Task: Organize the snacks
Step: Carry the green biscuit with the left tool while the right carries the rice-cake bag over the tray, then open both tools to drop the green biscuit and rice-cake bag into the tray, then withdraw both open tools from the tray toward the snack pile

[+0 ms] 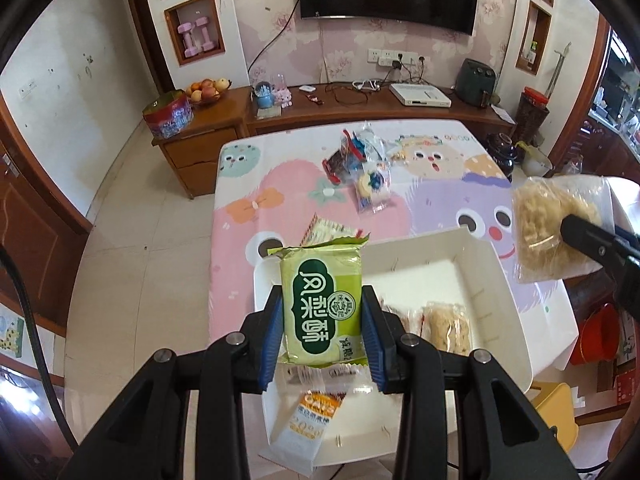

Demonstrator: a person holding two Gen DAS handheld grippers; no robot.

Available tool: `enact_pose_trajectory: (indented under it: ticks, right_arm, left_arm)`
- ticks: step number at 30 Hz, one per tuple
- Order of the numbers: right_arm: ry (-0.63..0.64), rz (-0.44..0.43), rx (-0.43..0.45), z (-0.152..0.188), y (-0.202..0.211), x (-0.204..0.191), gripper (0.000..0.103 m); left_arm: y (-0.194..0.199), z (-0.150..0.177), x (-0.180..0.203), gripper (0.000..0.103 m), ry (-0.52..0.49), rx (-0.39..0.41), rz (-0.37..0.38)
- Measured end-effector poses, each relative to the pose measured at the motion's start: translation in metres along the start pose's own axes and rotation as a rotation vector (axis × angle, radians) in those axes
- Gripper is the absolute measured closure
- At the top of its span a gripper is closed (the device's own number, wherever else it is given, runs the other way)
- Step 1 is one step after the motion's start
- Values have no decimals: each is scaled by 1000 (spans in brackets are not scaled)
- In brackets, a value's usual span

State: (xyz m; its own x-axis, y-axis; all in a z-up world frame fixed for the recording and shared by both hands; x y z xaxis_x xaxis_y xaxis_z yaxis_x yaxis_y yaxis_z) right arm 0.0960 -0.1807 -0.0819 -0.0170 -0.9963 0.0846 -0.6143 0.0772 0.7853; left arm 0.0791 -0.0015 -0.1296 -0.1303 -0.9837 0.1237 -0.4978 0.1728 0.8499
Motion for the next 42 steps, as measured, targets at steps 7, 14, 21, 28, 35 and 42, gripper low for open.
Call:
enact_pose_trajectory:
  ticks: [7,14,21,28,35,42]
  right_arm:
    - [32,9,-66,26,-11,-2,69]
    - [62,18,-155,48,-27,-4,69]
    - [59,38,-208,61,-35,0,65]
    - [39,60,-181,59,-29,8,49]
    - [57,56,-154,59,-22,8,49]
    - [46,58,-148,58,-19,12,49]
  left_arm:
    - [-11,20,8,68,-11,-40,-3]
    - [-26,36,11,68,-6,-106,1]
    - [-27,40,12,32,-12,-116,-23]
    - [-22,40,20,19,-28,-97,-22]
    - [-20,42,23,19,-26,-95,-23]
    - [-20,42,22,19,-29,-95,-24]
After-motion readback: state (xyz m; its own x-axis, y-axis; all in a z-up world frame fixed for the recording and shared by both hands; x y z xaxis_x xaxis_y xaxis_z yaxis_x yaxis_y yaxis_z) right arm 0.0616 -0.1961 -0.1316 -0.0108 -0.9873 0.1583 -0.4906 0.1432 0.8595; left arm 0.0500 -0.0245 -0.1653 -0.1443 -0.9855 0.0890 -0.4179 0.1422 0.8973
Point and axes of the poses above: each gripper's, at about its wrist camera, not at the fingertips, and y roughly against the way its jaws point, x to its right, z to its underside, the point moved 10 cm from there along -y, roughly the way its jaws point, and after that the axes turned 10 degrees about z, right-handed, at the moved point
